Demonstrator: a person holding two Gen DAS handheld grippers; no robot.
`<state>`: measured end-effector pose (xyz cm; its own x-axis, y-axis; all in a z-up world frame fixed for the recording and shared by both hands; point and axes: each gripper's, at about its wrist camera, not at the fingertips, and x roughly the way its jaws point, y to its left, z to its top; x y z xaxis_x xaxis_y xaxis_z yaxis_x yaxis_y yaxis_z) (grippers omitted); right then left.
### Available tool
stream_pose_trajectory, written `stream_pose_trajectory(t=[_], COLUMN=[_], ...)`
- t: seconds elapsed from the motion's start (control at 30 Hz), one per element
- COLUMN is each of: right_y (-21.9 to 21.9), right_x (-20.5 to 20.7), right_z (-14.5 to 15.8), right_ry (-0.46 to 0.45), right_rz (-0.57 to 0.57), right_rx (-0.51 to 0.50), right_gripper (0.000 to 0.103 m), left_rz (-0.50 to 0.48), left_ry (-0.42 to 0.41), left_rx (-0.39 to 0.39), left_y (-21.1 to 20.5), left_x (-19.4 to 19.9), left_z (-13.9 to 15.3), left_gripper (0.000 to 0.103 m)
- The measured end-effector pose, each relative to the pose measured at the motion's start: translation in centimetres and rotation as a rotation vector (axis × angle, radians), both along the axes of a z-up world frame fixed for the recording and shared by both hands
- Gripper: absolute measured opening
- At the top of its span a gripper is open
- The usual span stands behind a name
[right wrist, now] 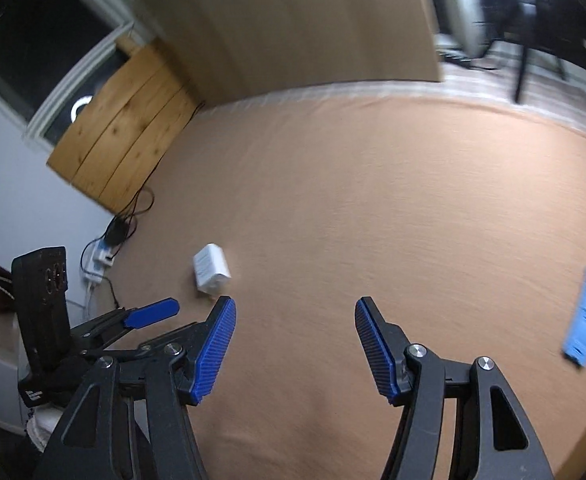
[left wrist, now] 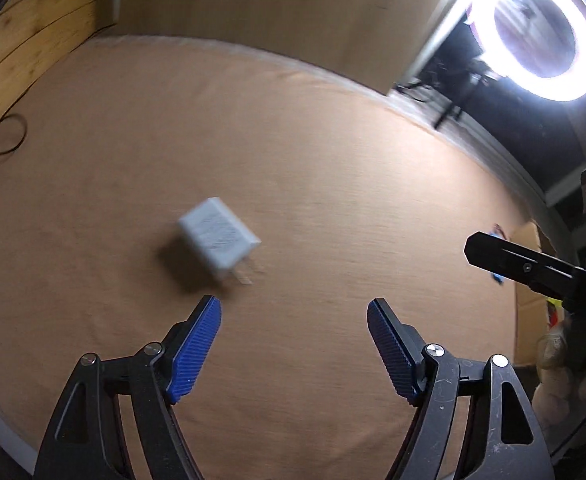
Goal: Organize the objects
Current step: 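Close the right tool on the white power adapter and lift it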
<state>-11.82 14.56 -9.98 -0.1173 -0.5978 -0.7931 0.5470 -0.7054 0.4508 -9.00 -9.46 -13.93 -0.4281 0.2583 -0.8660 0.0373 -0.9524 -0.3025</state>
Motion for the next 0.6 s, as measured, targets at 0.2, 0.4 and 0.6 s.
stream_pose_trajectory(t=[0.2,0.4,0.6], right_y=[-5.7,-10.2,-12.7], right_x=[-0.2,-0.5,-1.7], right_z=[-1.6,-3.1,-4.6], right_ry=[-0.05,-0.094,-0.156], right_rz=[0.09,0.174,0.193], right_rx=[0.021,0.04,0.035], right_gripper=[0.058,0.058,0.058], left_rz=[0.042,0.046,0.027], left_ry=[-0.012,-0.011,-0.018], left_rx=[0.003,0.037,0.071], left_y=[-3.4,-4.8,-5.3], left_x=[-0.6,-1.3,-2.0], left_z=[-1.8,-2.9,-3.8], left_gripper=[0.079,0.077,0.061])
